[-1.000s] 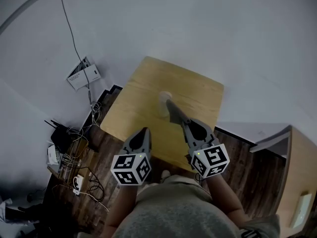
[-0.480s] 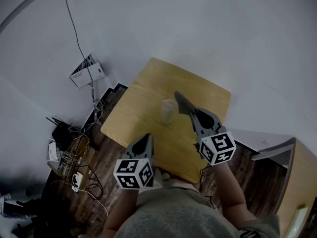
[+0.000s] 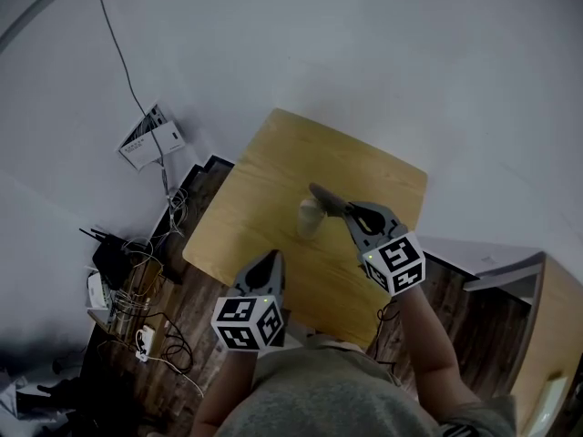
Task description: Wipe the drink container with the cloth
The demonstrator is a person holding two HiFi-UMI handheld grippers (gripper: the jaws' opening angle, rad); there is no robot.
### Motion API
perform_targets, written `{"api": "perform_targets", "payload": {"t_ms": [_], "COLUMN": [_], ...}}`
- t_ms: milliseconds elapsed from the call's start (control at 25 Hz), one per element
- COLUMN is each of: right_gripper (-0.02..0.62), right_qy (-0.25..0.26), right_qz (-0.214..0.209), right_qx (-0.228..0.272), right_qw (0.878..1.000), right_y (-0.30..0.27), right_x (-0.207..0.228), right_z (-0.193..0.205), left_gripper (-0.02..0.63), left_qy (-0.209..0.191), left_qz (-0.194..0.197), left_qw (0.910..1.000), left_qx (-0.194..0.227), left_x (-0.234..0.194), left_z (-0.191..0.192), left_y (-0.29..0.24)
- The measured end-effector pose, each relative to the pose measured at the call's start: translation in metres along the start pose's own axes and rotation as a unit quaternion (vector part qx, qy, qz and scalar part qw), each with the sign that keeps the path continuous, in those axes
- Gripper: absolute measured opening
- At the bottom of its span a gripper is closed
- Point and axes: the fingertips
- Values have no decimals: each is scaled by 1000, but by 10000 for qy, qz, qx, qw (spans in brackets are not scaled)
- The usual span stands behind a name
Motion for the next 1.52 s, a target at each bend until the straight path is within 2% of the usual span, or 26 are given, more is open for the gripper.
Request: {"api": "perform_targets", "payload": {"t_ms": [160, 560, 920, 1520], "right_gripper": [14, 14, 14, 14], "right_qy": [4, -141, -345, -446], "right_qz": [-275, -586, -721, -741], "right_qx": [-207, -657, -1030, -1589], "right_qw": [9994, 9960, 9915, 9835], "right_y": [-14, -43, -61, -78], "right_x": [-6, -15, -23, -34], "right_z": [15, 47, 80, 134], "left_gripper": [3, 3, 3, 3], "left_qy": [66, 148, 297, 249], "left_qz": [39, 138, 101, 261], "left_qw": [9999, 9996, 9991, 9981], "left_qx": [-87, -212, -299, -502], "left_x": [-5, -10, -27, -24], "left_z": [2, 5, 7, 11], "left_y": [-11, -24, -32, -43]}}
Point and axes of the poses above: the fingertips, and each gripper's own axes: y backward along the fingers, x to its right, z out of its underside, and after that the axes turned 11 degrees about z, right-handed
